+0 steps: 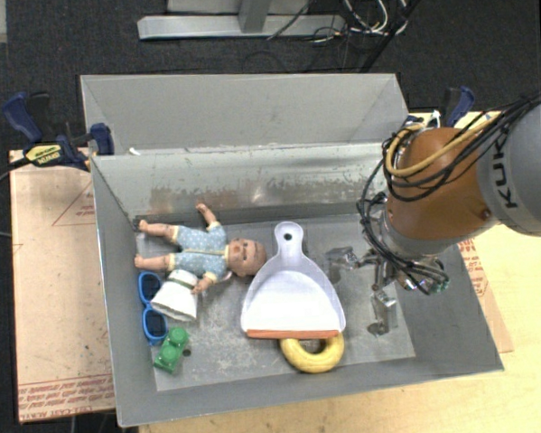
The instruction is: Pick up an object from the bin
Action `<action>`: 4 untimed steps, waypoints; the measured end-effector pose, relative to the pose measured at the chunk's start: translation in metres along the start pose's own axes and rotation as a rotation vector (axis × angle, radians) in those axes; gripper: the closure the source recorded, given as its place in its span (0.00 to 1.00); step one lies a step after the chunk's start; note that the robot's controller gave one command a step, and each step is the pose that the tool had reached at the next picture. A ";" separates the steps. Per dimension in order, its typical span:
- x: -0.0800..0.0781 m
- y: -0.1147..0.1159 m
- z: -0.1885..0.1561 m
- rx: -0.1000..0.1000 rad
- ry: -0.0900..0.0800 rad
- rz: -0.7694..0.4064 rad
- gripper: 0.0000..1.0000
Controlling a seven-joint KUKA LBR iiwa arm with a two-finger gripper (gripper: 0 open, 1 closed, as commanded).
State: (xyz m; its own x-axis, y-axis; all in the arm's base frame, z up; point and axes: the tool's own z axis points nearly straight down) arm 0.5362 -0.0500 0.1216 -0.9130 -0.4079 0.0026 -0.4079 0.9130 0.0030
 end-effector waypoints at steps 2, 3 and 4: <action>-0.055 0.024 0.046 0.003 -0.007 -0.337 0.00; -0.118 0.029 0.049 0.011 -0.013 -0.623 1.00; -0.118 0.029 0.049 0.011 -0.013 -0.623 1.00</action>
Offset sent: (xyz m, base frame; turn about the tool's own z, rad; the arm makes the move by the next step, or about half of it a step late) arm 0.0411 0.0475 -0.0516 -0.3421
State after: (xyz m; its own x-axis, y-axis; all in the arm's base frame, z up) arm 0.6317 0.0246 0.0722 -0.5038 -0.8638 -0.0088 -0.8637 0.5039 -0.0100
